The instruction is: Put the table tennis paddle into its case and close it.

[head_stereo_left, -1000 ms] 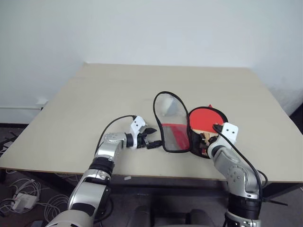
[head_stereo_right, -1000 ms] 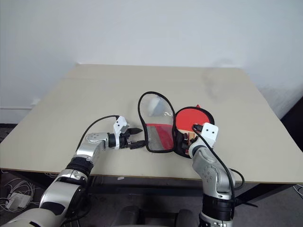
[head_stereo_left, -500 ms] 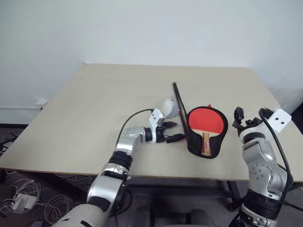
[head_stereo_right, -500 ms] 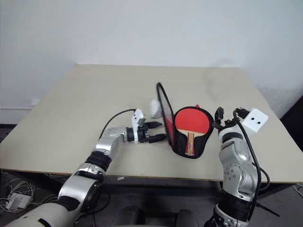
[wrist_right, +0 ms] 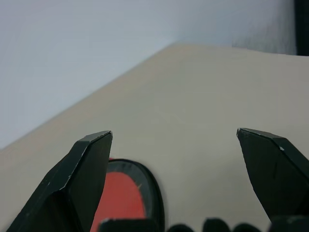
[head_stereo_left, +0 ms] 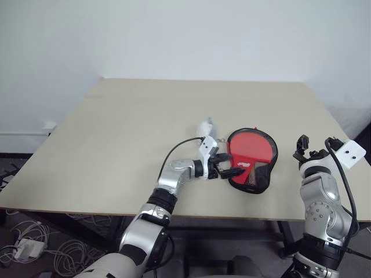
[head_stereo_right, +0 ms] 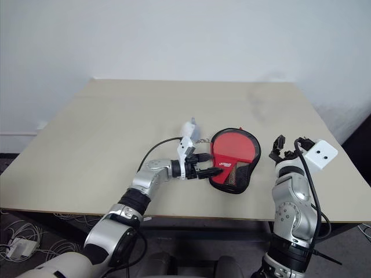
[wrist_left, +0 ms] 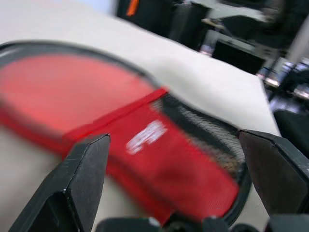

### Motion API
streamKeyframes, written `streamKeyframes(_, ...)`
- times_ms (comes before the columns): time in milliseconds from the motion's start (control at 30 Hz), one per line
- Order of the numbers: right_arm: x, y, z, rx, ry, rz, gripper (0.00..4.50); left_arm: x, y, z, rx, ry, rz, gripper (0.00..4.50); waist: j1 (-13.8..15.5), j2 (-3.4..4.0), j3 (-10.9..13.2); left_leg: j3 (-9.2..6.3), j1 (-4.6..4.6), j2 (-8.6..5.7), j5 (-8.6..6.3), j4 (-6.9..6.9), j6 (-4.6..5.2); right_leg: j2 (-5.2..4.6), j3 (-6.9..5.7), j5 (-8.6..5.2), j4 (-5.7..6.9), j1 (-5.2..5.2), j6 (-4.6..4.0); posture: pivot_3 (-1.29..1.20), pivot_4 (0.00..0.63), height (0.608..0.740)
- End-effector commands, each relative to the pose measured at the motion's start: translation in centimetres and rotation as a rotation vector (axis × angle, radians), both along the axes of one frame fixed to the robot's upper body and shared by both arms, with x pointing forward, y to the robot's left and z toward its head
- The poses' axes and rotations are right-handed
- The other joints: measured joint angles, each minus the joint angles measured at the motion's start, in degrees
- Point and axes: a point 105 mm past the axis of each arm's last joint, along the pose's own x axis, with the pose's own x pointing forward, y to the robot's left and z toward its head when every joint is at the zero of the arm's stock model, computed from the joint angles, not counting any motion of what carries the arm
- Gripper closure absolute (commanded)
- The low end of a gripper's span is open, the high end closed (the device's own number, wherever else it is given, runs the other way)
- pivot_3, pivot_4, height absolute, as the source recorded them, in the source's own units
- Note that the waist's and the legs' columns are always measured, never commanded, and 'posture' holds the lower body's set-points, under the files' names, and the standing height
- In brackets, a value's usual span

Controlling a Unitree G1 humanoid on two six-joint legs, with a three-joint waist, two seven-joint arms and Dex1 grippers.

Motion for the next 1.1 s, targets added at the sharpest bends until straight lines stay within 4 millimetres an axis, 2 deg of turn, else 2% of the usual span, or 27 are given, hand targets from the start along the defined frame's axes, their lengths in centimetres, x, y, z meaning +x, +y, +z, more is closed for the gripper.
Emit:
streamKeyframes(33, -0.1, -0.2, 0.8, -0.014, -0.036, -0.018, 0.03, 1.2, 0.8, 0.7, 0.026, 0.085, 0.072, 0.0, 0.02, 0.0, 0.0, 0.0, 0.0, 0.0, 0.0, 0.0, 0.0, 0.0, 0.0, 0.0, 0.0, 0.0, 0.0, 0.0, 0.0, 0.74)
streamKeyframes(167, 0.1, -0.1, 0.6, -0.007, -0.03, -0.019, 0.03, 1.2, 1.1, -0.7, 0.063, 0.213, 0.119, 0.0, 0.09, -0.01, 0.0, 0.0, 0.0, -0.02, 0.0, 0.01, 0.0, -0.01, 0.0, -0.01, -0.01, 0.02, 0.02, 0.0, 0.0, 0.74)
streamKeyframes(400, 0.3, 0.0, 0.2, 0.013, -0.019, -0.017, 0.03, 0.2, -1.8, -1.2, 0.017, 0.429, 0.093, 0.0, 0.21, 0.0, 0.0, -0.04, 0.01, -0.04, 0.0, 0.02, 0.0, -0.03, -0.05, -0.02, -0.04, 0.07, 0.03, 0.0, 0.0, 0.74)
streamKeyframes(633, 0.3, 0.0, -0.4, 0.035, -0.008, -0.023, 0.03, -2.6, -4.8, -2.3, 0.005, 0.592, -0.018, 0.0, 0.23, 0.0, 0.0, -0.1, 0.01, -0.13, -0.01, 0.01, 0.0, -0.11, -0.12, -0.04, -0.11, 0.15, 0.07, 0.0, 0.0, 0.74)
streamKeyframes(767, 0.3, 0.2, -0.5, 0.046, -0.007, -0.022, 0.03, -3.1, -5.6, -2.3, -0.017, 0.67, -0.022, 0.0, 0.26, 0.0, 0.0, -0.12, 0.02, -0.14, -0.01, 0.02, 0.0, -0.12, -0.14, -0.04, -0.12, 0.16, 0.07, 0.0, 0.0, 0.74)
streamKeyframes(867, 0.2, 0.1, -0.5, 0.043, -0.006, -0.025, 0.03, -2.9, -5.5, -2.3, -0.027, 0.691, -0.004, 0.0, 0.33, 0.01, 0.0, -0.15, 0.02, -0.14, -0.01, 0.02, 0.0, -0.12, -0.16, -0.05, -0.13, 0.16, 0.07, 0.0, 0.0, 0.74)
streamKeyframes(967, 0.0, -0.3, -0.6, 0.043, -0.003, -0.037, 0.0, -2.3, -5.2, -2.5, -0.032, 0.707, 0.042, 0.64, 0.32, 0.01, 0.0, -0.15, 0.02, -0.14, -0.01, 0.02, 0.0, -0.12, -0.16, -0.05, -0.14, 0.16, 0.07, 0.0, 0.0, 0.74)
streamKeyframes(1100, -0.3, -0.7, -0.6, 0.04, -0.002, -0.048, 0.0, -2.1, -5.2, -2.3, -0.068, 0.738, 0.056, 2.0, 0.31, 0.0, 0.0, -0.14, 0.01, -0.14, -0.01, -0.01, 0.0, -0.12, -0.16, -0.05, -0.14, 0.15, 0.07, 0.0, 0.0, 0.74)
